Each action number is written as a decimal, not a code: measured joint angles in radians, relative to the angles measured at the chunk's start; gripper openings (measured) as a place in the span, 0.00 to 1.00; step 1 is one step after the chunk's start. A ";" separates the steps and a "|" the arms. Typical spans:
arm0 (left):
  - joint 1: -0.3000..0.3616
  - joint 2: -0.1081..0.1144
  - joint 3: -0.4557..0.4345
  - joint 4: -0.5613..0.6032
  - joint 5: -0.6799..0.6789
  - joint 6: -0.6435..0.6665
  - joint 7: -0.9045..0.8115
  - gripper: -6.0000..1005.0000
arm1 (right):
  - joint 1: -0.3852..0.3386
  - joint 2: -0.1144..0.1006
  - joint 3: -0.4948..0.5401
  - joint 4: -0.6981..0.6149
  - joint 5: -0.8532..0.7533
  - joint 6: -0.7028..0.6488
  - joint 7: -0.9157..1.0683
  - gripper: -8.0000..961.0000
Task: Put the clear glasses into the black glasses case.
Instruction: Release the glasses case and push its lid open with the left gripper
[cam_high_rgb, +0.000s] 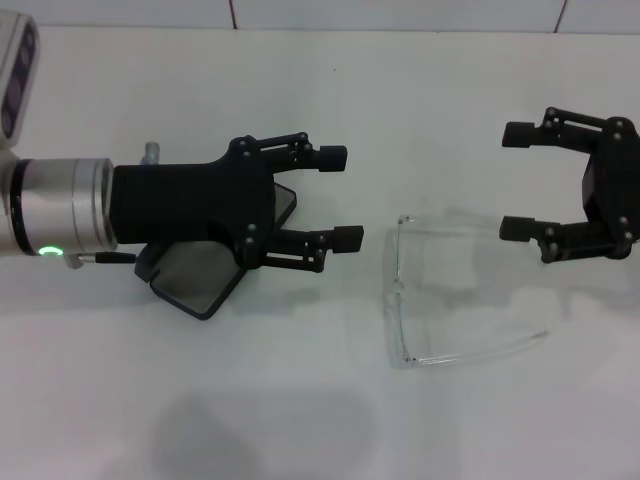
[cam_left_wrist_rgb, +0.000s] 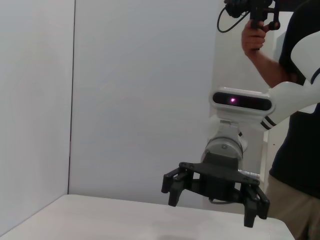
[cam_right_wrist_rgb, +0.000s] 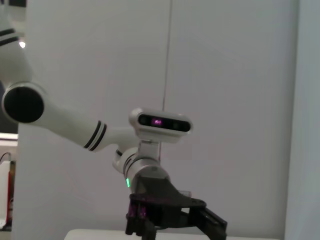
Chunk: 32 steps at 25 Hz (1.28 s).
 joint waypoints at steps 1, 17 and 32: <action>0.003 -0.002 0.000 0.000 0.000 0.000 0.000 0.87 | 0.000 0.001 0.000 -0.001 -0.003 0.000 -0.008 0.91; 0.014 -0.006 -0.106 0.073 0.053 -0.032 -0.100 0.87 | -0.005 -0.002 0.000 0.001 -0.012 -0.008 -0.024 0.91; 0.024 -0.086 -0.240 0.383 0.625 -0.258 -0.598 0.87 | -0.019 -0.004 0.026 -0.002 -0.014 -0.035 -0.023 0.91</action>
